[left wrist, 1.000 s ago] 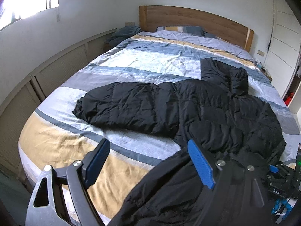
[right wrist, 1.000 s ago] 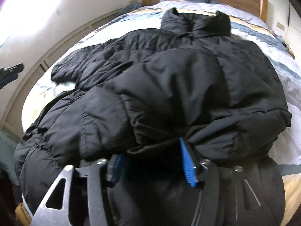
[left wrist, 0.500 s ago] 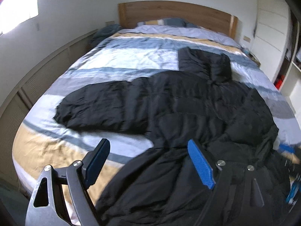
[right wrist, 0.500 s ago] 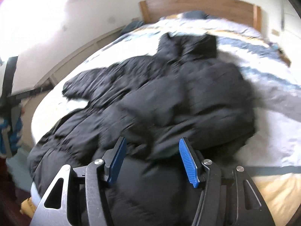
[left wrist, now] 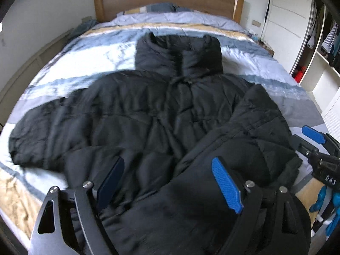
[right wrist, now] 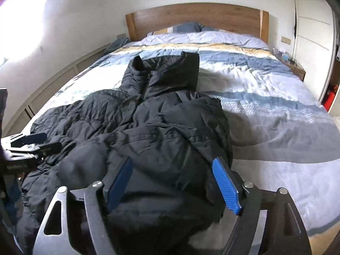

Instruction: Fold large clothes

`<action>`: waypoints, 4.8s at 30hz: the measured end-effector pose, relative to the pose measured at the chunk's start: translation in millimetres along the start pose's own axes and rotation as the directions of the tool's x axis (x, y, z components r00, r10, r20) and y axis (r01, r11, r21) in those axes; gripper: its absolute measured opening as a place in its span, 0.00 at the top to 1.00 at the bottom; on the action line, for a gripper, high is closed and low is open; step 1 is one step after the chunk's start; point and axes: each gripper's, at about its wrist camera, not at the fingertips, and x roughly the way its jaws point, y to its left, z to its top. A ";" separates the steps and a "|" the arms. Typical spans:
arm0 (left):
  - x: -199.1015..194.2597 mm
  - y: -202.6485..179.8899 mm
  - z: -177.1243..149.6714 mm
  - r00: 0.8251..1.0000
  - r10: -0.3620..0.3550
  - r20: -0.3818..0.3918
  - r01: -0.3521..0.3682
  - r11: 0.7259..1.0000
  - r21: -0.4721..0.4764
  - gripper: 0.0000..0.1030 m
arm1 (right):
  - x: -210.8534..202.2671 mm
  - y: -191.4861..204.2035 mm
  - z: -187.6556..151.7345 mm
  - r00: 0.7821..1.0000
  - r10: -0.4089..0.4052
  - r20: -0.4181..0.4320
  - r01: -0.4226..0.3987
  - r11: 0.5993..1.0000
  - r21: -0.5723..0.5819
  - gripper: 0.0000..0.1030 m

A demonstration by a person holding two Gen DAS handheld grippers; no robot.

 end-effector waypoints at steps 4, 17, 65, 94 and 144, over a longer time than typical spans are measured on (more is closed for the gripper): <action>42.8 -8.3 -13.6 0.997 0.047 -0.058 -0.046 0.999 0.018 0.17 | 36.8 -7.1 -10.0 0.998 -0.008 -0.063 0.009 1.000 0.009 0.23; 22.5 15.9 -38.6 0.998 0.056 -0.040 -0.056 0.998 -0.002 0.17 | 24.2 -1.7 -30.7 0.999 0.046 -0.026 -0.044 0.998 0.040 0.20; 26.8 476.0 -108.6 0.976 -0.208 0.059 0.185 0.661 -0.727 0.20 | -260.6 10.5 -94.5 0.886 -0.463 0.013 0.412 0.799 0.438 0.16; -28.5 462.1 -27.7 0.945 -0.180 0.271 0.317 0.698 -0.642 0.92 | -288.7 3.3 -98.4 0.869 -0.493 0.033 0.425 0.780 0.459 0.16; -53.4 45.3 -85.9 0.951 -0.294 -0.099 0.298 0.954 0.028 0.69 | -209.5 -55.4 -182.5 0.976 -0.215 0.028 0.176 0.861 0.477 0.15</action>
